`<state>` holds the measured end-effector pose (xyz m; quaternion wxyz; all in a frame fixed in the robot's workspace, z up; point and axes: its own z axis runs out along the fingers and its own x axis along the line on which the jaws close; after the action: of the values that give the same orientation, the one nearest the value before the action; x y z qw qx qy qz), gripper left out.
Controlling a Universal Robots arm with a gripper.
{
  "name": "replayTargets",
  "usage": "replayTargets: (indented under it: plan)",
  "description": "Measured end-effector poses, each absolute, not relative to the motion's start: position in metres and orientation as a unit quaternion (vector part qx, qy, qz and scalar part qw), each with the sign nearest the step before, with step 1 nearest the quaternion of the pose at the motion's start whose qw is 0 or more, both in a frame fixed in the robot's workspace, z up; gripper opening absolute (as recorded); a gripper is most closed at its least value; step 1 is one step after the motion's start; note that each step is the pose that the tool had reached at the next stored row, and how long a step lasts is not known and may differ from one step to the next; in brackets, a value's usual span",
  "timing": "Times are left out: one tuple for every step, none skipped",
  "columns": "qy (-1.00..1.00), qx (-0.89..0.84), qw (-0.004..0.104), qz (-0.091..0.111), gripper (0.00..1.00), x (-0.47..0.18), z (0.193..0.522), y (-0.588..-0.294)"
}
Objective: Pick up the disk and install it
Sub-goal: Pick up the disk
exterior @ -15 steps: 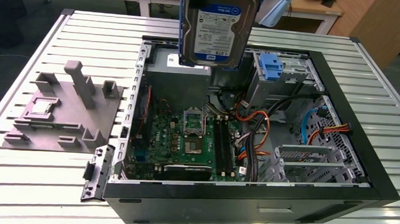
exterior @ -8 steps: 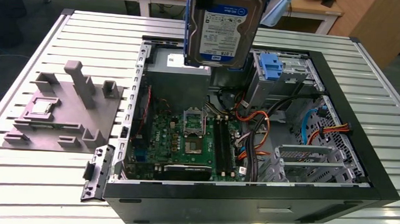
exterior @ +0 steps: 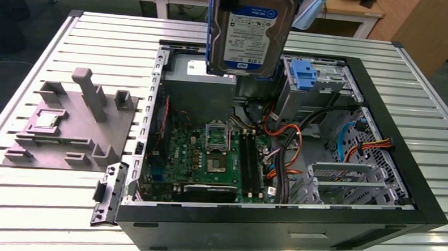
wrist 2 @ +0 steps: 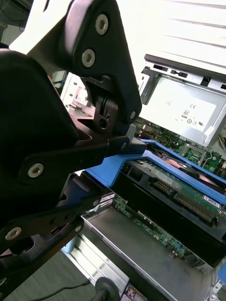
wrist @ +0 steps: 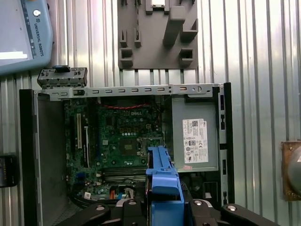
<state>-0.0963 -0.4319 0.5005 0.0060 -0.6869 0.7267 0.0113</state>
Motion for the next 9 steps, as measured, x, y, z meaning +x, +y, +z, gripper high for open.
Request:
replayTargets:
  plan:
    - [0.727,-0.687,0.006,0.011,0.36,-0.0963,0.5005,-0.4327]
    - [0.727,-0.687,0.006,0.011,0.36,-0.0963,0.5004,-0.4334]
    - [0.727,-0.687,0.006,0.011,0.36,-0.0963,0.5004,-0.4343]
    - [0.727,-0.687,0.006,0.011,0.36,-0.0963,0.5004,-0.4350]
    - [0.727,-0.687,0.006,0.011,0.36,-0.0963,0.5005,-0.4357]
    - [0.727,-0.687,0.006,0.011,0.36,-0.0963,0.5004,-0.4363]
    - [0.727,-0.687,0.006,0.011,0.36,-0.0964,0.5004,-0.4367]
    - [0.727,-0.687,0.006,0.011,0.36,-0.0964,0.5004,-0.4368]
    - [0.727,-0.687,0.006,0.011,0.36,-0.0963,0.5004,-0.4369]
